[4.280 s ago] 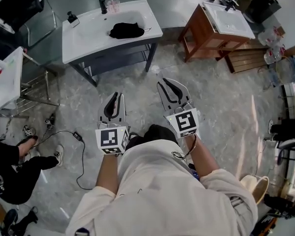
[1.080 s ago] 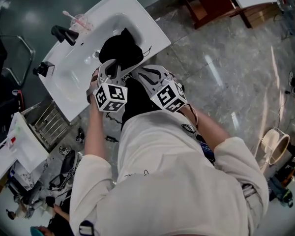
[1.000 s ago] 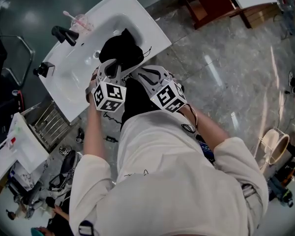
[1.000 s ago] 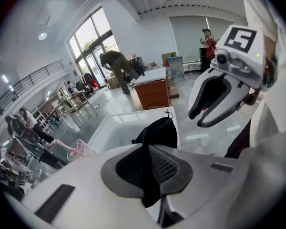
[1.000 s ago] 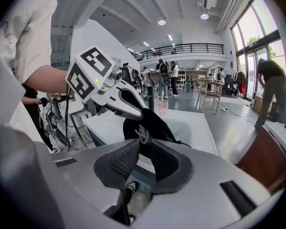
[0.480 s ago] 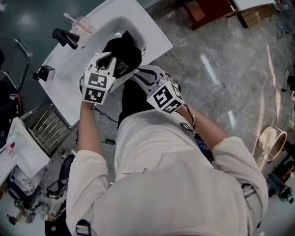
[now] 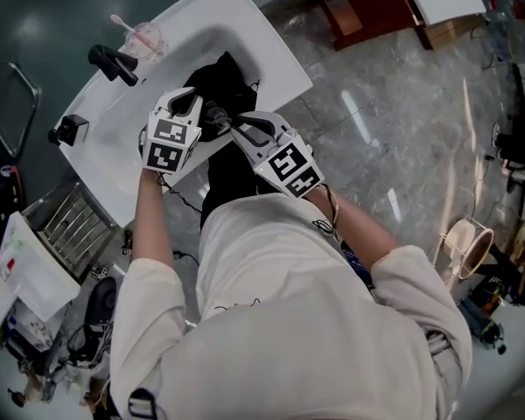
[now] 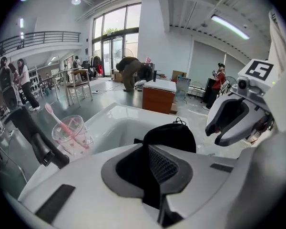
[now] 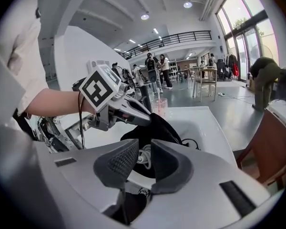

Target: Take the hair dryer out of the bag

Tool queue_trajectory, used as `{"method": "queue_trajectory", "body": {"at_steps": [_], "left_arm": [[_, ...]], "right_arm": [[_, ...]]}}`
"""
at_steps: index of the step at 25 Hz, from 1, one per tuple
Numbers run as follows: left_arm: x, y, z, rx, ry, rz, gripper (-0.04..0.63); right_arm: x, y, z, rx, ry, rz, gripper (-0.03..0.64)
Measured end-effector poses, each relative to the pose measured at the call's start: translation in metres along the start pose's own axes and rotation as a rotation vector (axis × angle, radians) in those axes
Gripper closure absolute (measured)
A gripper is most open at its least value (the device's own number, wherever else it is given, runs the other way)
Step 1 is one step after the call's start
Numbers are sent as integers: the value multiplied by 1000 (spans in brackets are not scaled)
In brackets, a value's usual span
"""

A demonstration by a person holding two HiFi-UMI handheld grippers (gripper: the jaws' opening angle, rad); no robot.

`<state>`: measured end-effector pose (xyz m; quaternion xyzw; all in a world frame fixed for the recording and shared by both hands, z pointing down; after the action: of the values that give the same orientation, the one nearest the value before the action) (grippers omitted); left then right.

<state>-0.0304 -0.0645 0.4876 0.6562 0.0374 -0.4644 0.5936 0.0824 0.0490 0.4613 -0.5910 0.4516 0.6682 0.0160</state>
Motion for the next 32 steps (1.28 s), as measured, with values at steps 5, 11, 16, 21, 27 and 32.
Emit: {"method": "queue_trajectory", "body": {"at_steps": [5,11,16,21,27,32], "left_arm": [[-15,14,19,-28,-36,17,553],[-41,39,50,-61,-126,40,552],[-52,63,70,-106,-186,65,552],[-61,77,78,-162,-207,94,552],[-62,75,82,-203,-248,70,552],[-67,73,83,-219,-281,42,554]], "right_arm": [[5,20,-1,14,35,51,539],[8,45,-4,19,78,122,522],[9,65,-7,33,127,211,494],[9,88,-13,31,218,294,466],[3,113,-19,35,265,411,446],[-12,131,-20,40,278,540,386]]}}
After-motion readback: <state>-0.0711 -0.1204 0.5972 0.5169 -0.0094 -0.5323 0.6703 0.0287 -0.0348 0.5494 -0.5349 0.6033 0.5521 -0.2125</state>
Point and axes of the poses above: the fingertips, and each gripper's own axes: y forward along the fingers, z to its left, x out of its top, the point moved 7 cm from there along -y, backward along the fingers, and after that the axes turned 9 degrees about -y, right-handed, at the moved point
